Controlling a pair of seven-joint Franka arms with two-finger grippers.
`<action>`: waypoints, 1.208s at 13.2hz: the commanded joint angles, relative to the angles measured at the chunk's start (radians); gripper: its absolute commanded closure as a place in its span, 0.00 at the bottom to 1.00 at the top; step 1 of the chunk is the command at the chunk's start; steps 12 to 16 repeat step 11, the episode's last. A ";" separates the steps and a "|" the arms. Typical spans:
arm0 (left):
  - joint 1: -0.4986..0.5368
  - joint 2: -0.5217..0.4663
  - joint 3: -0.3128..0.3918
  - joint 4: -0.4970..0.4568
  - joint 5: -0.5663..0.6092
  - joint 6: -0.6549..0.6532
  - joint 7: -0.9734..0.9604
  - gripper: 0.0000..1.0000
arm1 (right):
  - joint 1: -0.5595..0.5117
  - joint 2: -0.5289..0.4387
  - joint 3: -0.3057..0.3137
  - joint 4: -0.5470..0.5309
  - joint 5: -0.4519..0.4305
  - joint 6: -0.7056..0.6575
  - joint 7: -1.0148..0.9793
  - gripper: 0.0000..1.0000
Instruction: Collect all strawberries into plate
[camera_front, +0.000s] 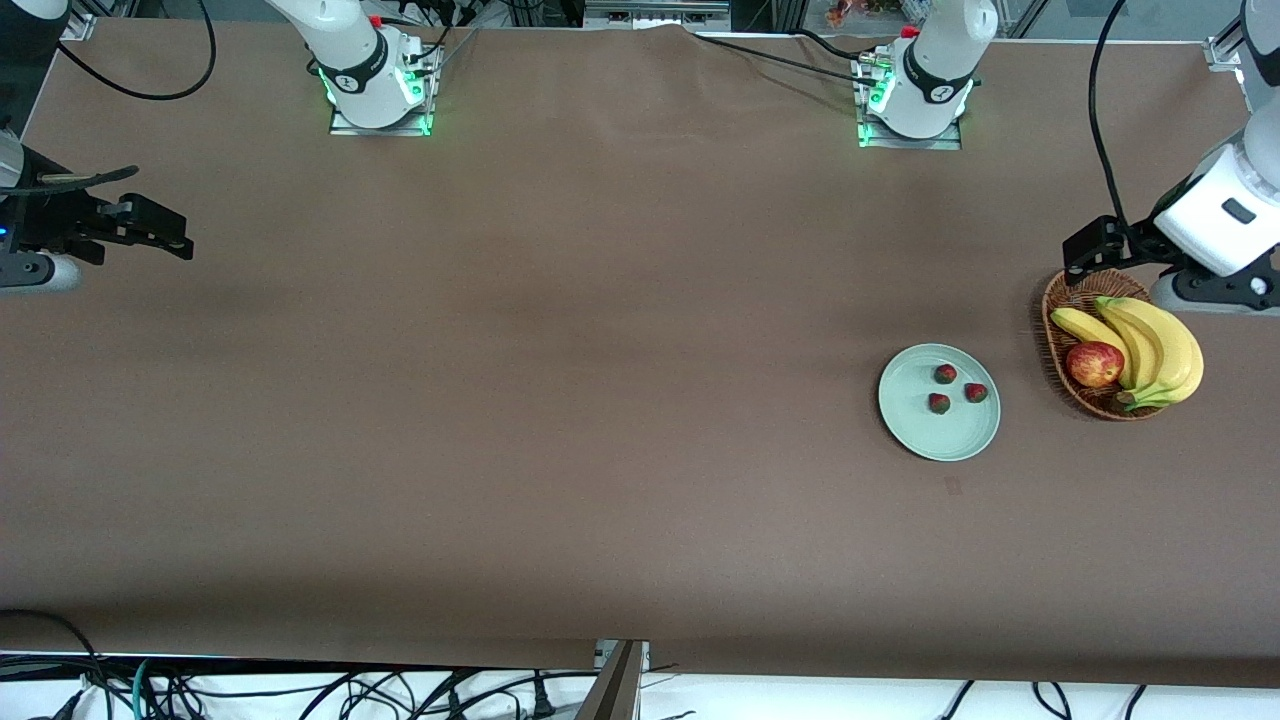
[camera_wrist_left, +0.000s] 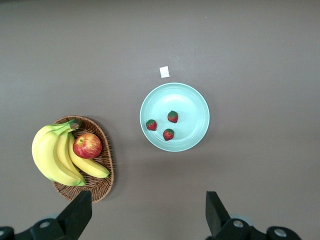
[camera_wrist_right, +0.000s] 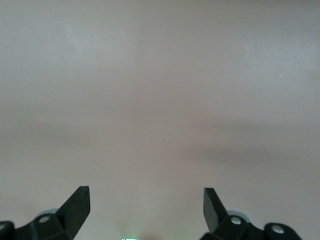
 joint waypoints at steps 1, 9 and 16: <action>-0.035 -0.103 0.017 -0.100 -0.013 0.031 0.011 0.00 | -0.012 -0.004 0.012 0.001 -0.014 0.004 0.004 0.00; -0.032 -0.079 0.010 -0.074 -0.006 -0.038 0.029 0.00 | -0.015 -0.005 0.012 0.001 -0.012 0.004 0.005 0.00; -0.029 -0.071 0.008 -0.063 -0.009 -0.038 0.029 0.00 | -0.015 -0.005 0.012 0.001 -0.014 0.004 0.004 0.00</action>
